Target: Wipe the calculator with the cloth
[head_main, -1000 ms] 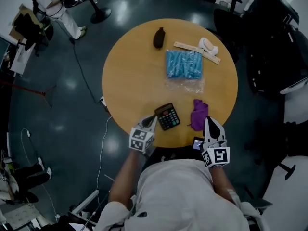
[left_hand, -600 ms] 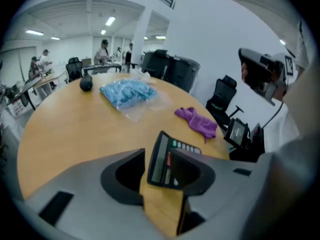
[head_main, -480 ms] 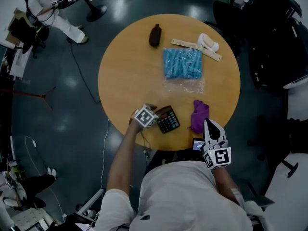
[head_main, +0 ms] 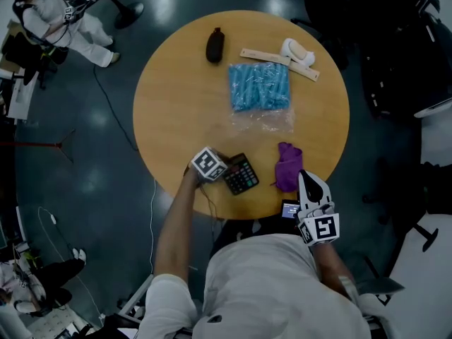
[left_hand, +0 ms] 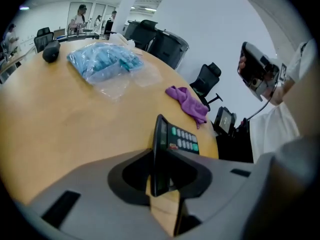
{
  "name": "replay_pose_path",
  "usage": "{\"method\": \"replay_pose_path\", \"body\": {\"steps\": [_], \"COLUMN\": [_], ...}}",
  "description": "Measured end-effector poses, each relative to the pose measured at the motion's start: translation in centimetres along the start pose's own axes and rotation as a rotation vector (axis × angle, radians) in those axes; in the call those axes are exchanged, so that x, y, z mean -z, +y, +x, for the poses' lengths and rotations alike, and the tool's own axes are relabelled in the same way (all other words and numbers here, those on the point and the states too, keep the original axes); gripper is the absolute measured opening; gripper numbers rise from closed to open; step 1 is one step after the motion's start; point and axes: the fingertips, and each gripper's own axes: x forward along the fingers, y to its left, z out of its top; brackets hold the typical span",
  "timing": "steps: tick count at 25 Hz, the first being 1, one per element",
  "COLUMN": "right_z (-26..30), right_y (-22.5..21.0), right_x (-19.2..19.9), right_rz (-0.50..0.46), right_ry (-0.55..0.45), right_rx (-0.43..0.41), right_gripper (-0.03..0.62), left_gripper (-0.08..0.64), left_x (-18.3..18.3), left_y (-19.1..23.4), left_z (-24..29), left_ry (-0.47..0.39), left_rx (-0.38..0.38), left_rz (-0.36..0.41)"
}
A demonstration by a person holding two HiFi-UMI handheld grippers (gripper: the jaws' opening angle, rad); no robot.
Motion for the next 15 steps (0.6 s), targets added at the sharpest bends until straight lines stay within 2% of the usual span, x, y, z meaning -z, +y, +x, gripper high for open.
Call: {"method": "replay_pose_path", "body": {"steps": [4,8,11,15], "right_z": [-0.1,0.1,0.3,0.6], "right_y": [-0.4,-0.6,-0.9,-1.8], "right_x": [0.3,0.1,0.0,1.0], "right_rz": [-0.001,-0.006,-0.019,-0.023], "right_ry": [-0.007,-0.016,-0.024,0.000], "right_rx": [0.004,0.009,0.008,0.008], "right_gripper": [0.015,0.015,0.015,0.015], "left_gripper": [0.077,0.057,0.046,0.046], "left_x": [0.2,0.6,1.4,3.4], "left_y": [-0.9,-2.2,-3.1,-4.0], "left_z": [-0.6,-1.9,-2.9,-4.4], "left_ry": [-0.042,-0.137,-0.236,-0.386], "left_rx": [0.017,0.001,-0.035,-0.095], "left_rz": [-0.034,-0.101,-0.194,-0.366]}}
